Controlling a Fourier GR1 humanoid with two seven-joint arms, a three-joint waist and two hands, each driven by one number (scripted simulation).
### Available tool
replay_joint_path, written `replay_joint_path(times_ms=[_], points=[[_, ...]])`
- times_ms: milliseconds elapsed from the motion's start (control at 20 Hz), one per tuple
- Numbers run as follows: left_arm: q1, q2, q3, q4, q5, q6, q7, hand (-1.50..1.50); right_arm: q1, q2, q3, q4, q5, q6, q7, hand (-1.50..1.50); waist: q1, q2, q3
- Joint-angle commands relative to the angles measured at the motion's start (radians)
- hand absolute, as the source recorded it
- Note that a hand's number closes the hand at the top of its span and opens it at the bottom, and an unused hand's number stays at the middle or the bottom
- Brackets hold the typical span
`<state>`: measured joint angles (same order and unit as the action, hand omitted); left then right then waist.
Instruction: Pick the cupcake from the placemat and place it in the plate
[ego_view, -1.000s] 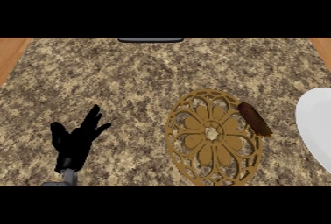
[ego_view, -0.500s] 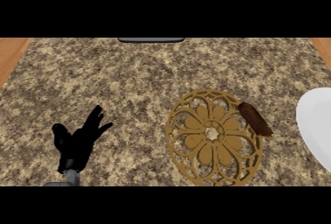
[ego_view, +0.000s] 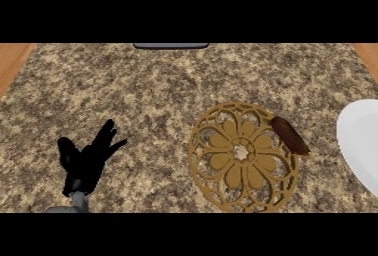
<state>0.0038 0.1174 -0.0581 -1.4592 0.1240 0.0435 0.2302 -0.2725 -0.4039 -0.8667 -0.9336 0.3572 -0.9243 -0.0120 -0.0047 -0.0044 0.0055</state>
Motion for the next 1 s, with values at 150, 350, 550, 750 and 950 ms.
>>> replay_joint_path(times_ms=[150,350,550,750,950], points=[[0.015,-0.004,0.01,0.067,-0.017,-0.009,-0.055,0.0,0.172,0.146,-0.063,-0.246,-0.275,0.164,-0.18,-1.5,-0.011,0.001,-0.005],[0.064,-0.029,-0.029,-0.004,-0.04,0.014,-0.023,0.0,0.281,0.202,-0.013,-0.408,-0.3,0.269,-0.133,-1.5,-0.005,0.001,-0.006],[0.063,-0.005,-0.01,-0.019,-0.016,-0.014,0.005,0.0,0.438,0.363,0.072,-0.661,-0.264,0.299,-0.054,-1.5,-0.005,0.001,-0.007],[0.0,-0.009,0.005,0.009,-0.011,-0.013,0.03,0.0,0.584,0.4,0.208,-0.783,-0.239,0.255,0.001,-1.5,-0.004,0.003,-0.006],[0.024,-0.011,0.019,0.037,-0.036,0.005,-0.036,0.0,0.753,0.403,0.4,-0.831,-0.287,0.137,-0.021,-1.5,-0.007,0.003,-0.006]])
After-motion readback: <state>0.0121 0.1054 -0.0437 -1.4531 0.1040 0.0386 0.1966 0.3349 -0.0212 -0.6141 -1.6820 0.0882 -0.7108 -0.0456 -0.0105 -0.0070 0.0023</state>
